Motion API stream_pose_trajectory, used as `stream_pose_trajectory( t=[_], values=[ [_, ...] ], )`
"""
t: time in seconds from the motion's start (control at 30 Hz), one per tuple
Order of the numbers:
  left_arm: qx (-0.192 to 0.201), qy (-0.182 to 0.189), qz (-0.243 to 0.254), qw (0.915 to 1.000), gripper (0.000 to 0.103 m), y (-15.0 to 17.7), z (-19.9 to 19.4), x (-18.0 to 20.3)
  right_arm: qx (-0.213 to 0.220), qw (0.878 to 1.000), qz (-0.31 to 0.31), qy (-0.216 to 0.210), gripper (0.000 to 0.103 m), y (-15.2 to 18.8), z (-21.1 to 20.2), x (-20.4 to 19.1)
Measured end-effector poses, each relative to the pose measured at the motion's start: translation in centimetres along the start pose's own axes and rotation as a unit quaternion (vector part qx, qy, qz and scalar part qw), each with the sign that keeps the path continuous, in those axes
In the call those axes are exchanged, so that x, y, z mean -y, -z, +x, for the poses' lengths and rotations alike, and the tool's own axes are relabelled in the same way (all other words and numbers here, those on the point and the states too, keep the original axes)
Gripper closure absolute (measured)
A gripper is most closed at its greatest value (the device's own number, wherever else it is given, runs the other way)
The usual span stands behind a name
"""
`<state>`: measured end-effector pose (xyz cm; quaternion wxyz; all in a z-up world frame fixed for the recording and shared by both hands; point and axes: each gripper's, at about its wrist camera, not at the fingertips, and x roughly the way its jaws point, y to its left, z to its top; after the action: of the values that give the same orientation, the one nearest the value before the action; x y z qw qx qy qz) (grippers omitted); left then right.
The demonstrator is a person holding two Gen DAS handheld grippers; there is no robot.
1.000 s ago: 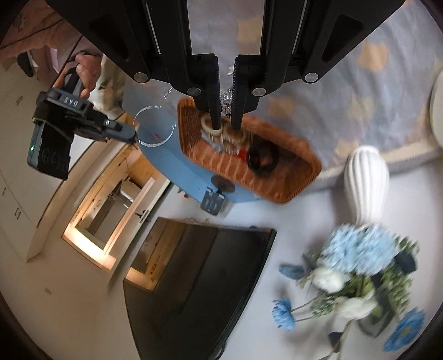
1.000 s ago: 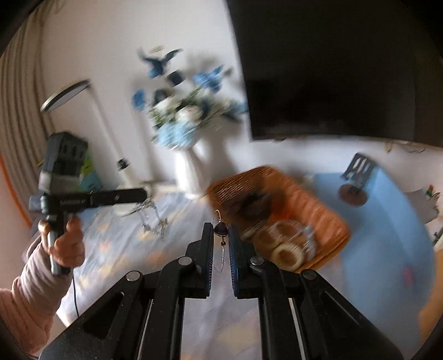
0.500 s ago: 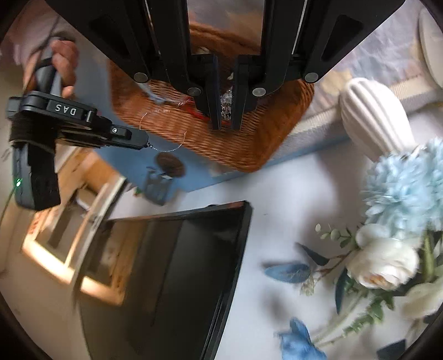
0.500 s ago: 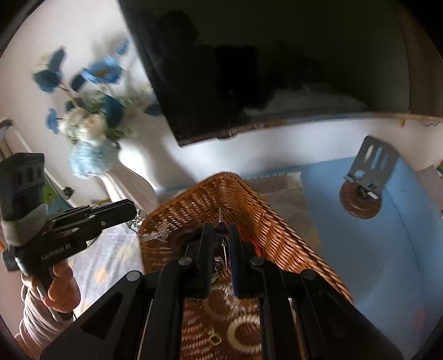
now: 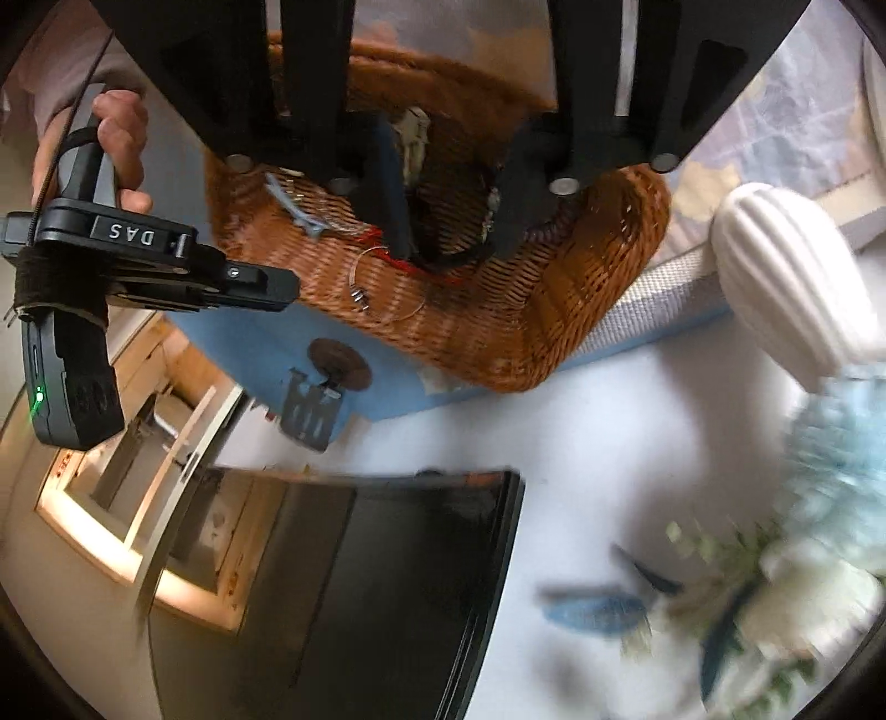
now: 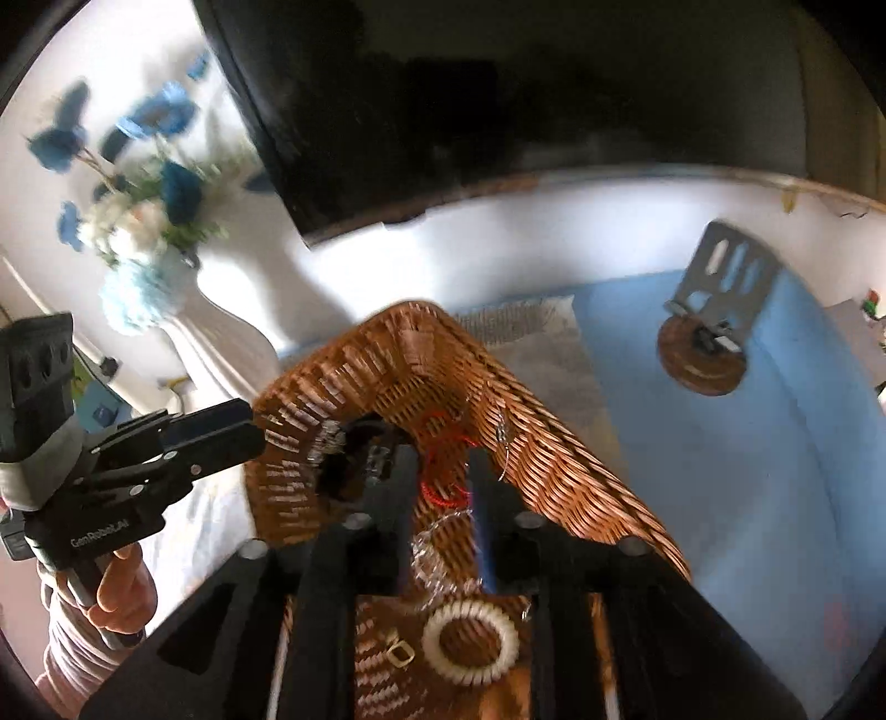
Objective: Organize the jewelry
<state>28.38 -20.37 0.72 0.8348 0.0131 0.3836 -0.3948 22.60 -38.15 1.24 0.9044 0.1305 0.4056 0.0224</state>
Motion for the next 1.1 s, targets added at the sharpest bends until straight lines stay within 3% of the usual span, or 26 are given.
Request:
stream_pose_trajectory(
  t=[0.13,0.23,0.3,0.4,0.53,0.73,0.9,1.03,1.1],
  values=[
    [0.032,0.003,0.0,0.9995,0.059,0.7,-5.2,1.6,0.045,0.999,-0.003,0.001,0.067,1.4,-5.8,-2.1],
    [0.056,0.001,0.005,0.9984,0.053,1.6,-9.6,3.1,0.081,0.997,-0.01,0.008,0.058,3.1,-10.3,-4.4],
    [0.073,-0.022,0.013,0.997,0.047,2.6,-12.6,4.4,0.102,0.995,-0.013,0.018,0.037,4.4,-12.9,-5.9],
    [0.095,-0.064,0.027,0.9931,0.037,4.5,-16.6,6.3,0.134,0.99,-0.019,0.044,0.026,6.8,-16.8,-8.2],
    [0.113,-0.111,0.022,0.9871,0.031,7.4,-20.3,7.5,0.146,0.984,-0.024,0.094,0.024,10.4,-19.5,-11.0],
    [0.131,-0.227,0.03,0.9646,0.031,13.3,-23.6,9.8,0.132,0.98,-0.019,0.15,0.024,14.5,-20.4,-13.2],
    [0.109,-0.244,0.056,0.962,0.031,16.5,-23.9,11.1,0.122,0.981,0.001,0.154,0.024,15.4,-20.0,-13.6],
    [0.111,-0.276,0.077,0.9517,0.031,17.4,-24.1,11.6,0.118,0.98,0.008,0.16,0.024,16.1,-19.5,-13.8],
    [0.113,-0.276,0.077,0.9513,0.031,17.6,-24.3,11.4,0.11,0.98,0.011,0.166,0.024,16.4,-18.9,-13.8]
  ],
)
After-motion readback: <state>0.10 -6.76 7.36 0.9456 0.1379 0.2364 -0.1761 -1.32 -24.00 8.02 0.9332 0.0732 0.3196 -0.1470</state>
